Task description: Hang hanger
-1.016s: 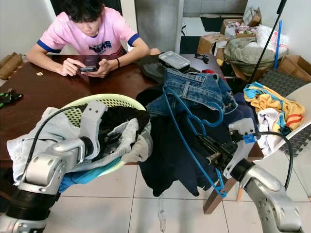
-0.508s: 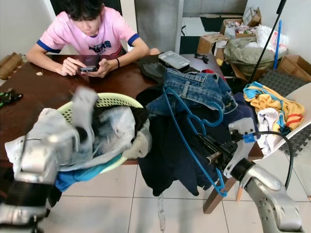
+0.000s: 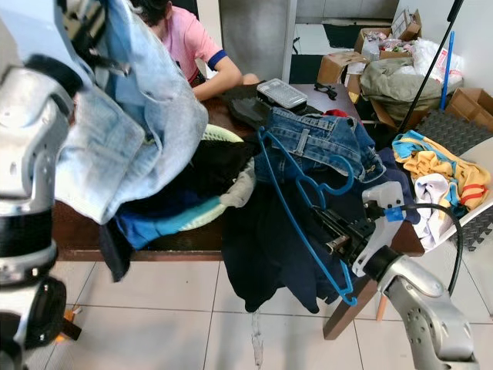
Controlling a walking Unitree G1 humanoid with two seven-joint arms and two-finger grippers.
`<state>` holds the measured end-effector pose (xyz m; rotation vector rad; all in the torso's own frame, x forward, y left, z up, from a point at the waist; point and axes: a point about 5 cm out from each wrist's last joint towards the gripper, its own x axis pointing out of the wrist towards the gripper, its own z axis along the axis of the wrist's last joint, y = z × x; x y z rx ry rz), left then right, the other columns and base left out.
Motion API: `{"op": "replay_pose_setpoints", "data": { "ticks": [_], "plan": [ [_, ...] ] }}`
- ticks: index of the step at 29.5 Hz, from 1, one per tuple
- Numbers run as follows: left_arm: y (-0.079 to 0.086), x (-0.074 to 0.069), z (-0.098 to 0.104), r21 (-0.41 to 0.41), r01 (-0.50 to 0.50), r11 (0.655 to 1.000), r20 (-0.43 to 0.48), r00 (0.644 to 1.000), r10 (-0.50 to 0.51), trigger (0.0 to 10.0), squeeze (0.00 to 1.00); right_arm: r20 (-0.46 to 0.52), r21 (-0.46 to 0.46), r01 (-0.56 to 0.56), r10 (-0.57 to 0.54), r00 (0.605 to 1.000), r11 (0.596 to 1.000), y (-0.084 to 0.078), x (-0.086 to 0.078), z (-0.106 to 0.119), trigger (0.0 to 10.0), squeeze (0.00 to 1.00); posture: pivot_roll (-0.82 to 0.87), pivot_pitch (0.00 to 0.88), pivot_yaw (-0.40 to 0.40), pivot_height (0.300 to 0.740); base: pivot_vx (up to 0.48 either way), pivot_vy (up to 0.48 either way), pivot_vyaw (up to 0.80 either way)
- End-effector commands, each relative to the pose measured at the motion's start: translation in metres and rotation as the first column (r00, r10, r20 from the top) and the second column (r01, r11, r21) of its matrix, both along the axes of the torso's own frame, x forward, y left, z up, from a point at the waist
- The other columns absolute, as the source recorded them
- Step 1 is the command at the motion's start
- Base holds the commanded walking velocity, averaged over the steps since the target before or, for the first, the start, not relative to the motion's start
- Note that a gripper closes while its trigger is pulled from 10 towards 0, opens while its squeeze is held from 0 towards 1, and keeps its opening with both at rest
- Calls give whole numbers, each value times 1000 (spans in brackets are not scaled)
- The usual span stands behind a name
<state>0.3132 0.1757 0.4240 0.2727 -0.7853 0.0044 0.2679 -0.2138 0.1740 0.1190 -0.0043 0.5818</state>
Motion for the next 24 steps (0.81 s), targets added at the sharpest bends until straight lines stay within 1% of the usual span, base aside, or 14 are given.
{"op": "replay_pose_setpoints", "data": {
  "ticks": [1,2,4,7,12,15,20,24],
  "plan": [
    [1,-9,14,10,-9,1000,77,997,8,10000,0,11,12,17,-17,1000,1000,-2,0,0,10000,0,-11,93,14,740,0,0,0],
    [1,-9,14,10,-9,1000,77,997,8,10000,0,11,12,17,-17,1000,1000,-2,0,0,10000,0,-11,93,14,740,0,0,0],
    [-9,-6,9,-4,26,1000,57,998,-26,10000,0,13,19,23,-23,1000,1000,-2,-1,0,10000,0,-14,95,18,740,0,0,0],
    [-18,-4,0,-22,57,998,31,998,-56,10000,0,14,23,26,-27,1000,999,-3,-2,0,10000,0,-15,97,18,740,0,0,0],
    [-25,-2,0,-33,83,996,30,996,-82,10000,0,26,48,33,-34,999,998,-5,-2,3,10000,0,-12,98,18,740,0,0,0],
    [-25,-2,5,-43,94,995,42,995,-93,10000,0,44,95,32,-37,998,995,-7,-1,9,10000,0,-7,99,18,740,0,0,0],
    [-22,-3,10,-42,83,996,56,995,-80,10000,0,53,120,29,-36,998,992,-7,-1,11,10000,0,-7,99,18,740,0,0,0],
    [-16,-5,16,-43,54,998,78,996,-51,10000,0,54,126,29,-36,998,992,-8,-2,12,10000,0,-2,101,19,740,-249,0,0]
  ]
}}
